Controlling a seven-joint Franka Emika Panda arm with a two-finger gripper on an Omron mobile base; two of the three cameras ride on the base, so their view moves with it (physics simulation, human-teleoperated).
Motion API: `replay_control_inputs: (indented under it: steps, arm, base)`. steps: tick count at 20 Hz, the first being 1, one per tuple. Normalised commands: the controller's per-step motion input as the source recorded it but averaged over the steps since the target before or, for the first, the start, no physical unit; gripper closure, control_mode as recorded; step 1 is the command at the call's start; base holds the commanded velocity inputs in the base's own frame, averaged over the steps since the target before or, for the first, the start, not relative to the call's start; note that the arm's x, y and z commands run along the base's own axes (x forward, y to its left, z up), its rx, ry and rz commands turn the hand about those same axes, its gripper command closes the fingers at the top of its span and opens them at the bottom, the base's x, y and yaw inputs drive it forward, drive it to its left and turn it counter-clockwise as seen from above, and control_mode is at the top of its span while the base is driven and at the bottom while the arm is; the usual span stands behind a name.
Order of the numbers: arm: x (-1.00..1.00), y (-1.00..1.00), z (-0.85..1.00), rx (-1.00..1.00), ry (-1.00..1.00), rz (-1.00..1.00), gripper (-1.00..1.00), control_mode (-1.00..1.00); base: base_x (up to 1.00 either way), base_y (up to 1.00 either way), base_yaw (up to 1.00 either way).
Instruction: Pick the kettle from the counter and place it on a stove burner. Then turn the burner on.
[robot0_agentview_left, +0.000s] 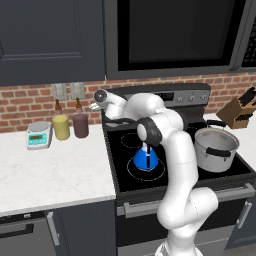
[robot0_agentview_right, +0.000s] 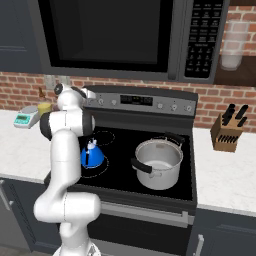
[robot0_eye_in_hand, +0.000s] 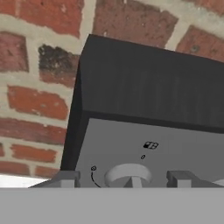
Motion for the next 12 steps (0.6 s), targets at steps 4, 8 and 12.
replay_control_inputs:
  steps: [4,8,12]
  arm:
    - [0.19,-0.03,-0.10,0.00,0.00,0.00,-1.00,-1.00]
    - [0.08,-0.13,-0.04,0.00,0.01,0.00,-1.00,-1.00]
    - [0.00,-0.18,0.00,0.00,-0.03,0.00,-1.00,-1.00]
  base:
    - [0.00,0.00,0.00]
    - [0.00,0.00,0.00]
    - [0.00,0.00,0.00]
